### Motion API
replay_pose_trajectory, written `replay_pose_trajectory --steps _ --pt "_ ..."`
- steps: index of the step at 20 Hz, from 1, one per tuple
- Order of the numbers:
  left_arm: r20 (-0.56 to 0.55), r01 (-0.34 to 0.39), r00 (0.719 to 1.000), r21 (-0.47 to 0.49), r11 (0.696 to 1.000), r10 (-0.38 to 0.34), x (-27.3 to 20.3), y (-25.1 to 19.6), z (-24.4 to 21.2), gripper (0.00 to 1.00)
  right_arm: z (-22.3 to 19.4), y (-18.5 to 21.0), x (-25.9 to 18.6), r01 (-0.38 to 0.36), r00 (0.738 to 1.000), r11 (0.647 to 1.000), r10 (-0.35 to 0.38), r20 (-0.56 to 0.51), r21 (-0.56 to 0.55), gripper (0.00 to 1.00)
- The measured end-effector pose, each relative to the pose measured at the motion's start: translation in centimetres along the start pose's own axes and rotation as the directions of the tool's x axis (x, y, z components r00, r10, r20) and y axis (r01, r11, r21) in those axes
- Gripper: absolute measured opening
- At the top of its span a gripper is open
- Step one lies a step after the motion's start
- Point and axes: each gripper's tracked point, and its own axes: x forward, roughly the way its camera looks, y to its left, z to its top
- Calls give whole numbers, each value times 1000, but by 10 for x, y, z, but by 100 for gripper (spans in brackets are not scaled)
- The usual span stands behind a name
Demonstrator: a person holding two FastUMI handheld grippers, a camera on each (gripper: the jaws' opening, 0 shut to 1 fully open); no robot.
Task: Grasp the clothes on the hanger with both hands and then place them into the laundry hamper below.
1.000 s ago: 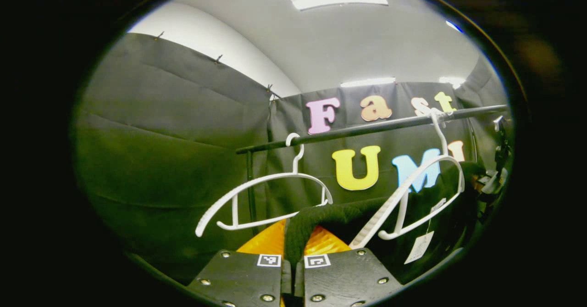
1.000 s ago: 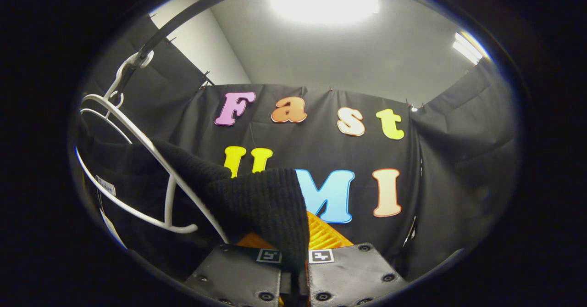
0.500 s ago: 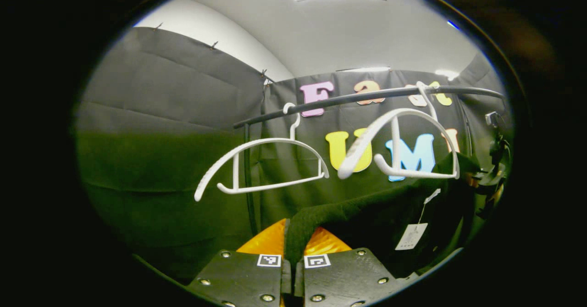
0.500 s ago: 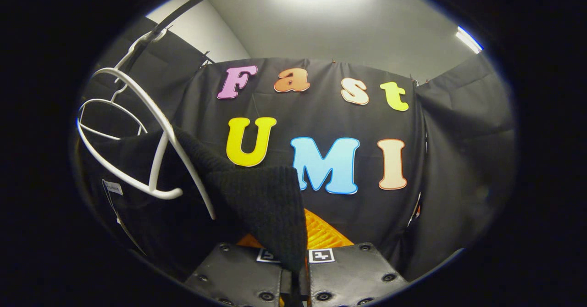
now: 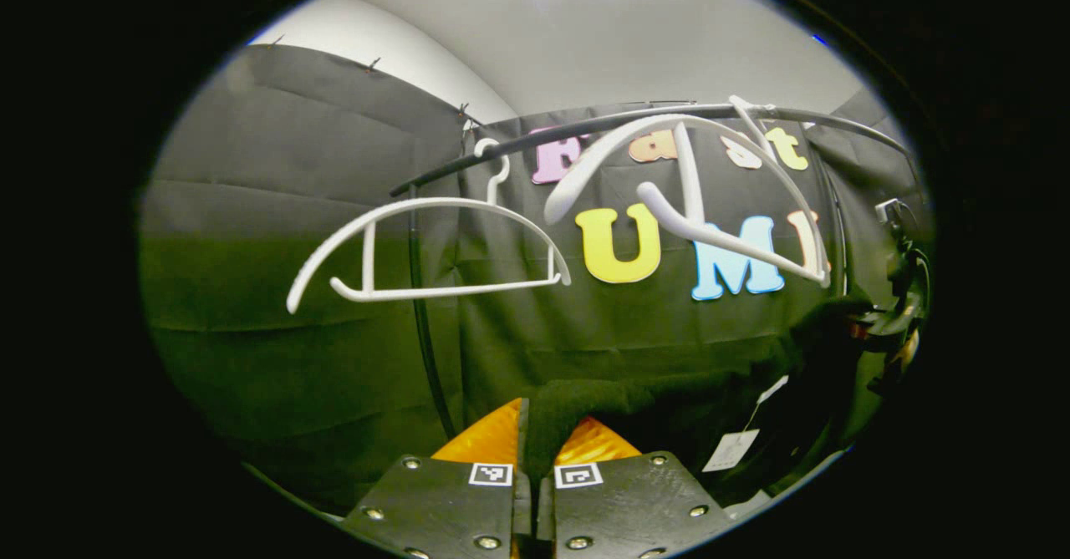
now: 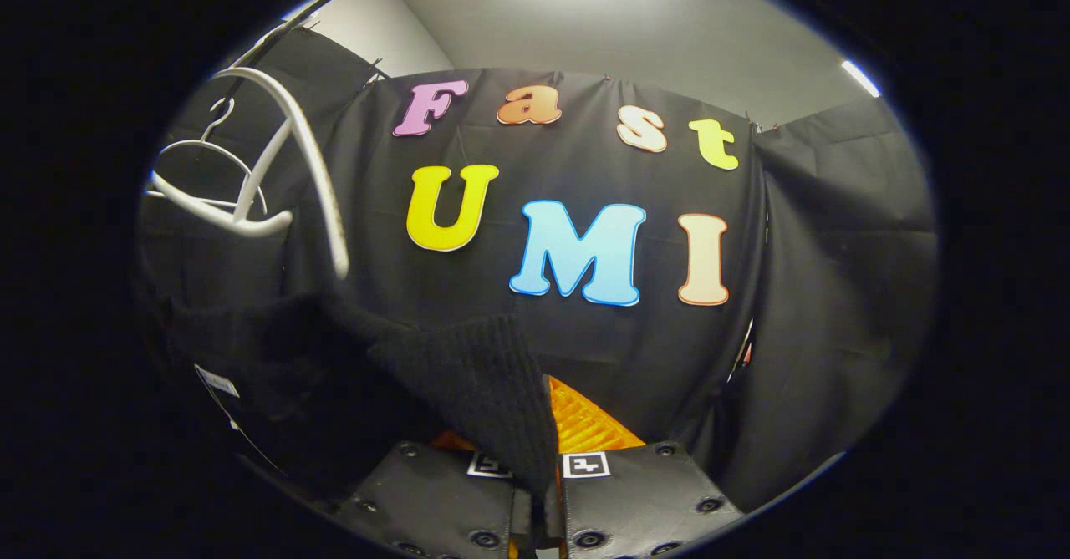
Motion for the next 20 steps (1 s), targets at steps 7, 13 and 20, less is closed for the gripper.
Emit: replay_pose_trajectory --steps 7,13,20 --pt "-40 69 997 13 998 -69 -42 0 -25 4 -21 21 -48 -33 999 999 33 -39 -3 10" --pt "-44 217 975 9 976 -216 -54 -45 -35 4 -23 85 -100 -135 989 990 136 -62 28 10" --pt "-63 349 934 -45 936 -351 -44 -97 -64 4 -46 157 -145 -224 966 973 230 -116 57 10"
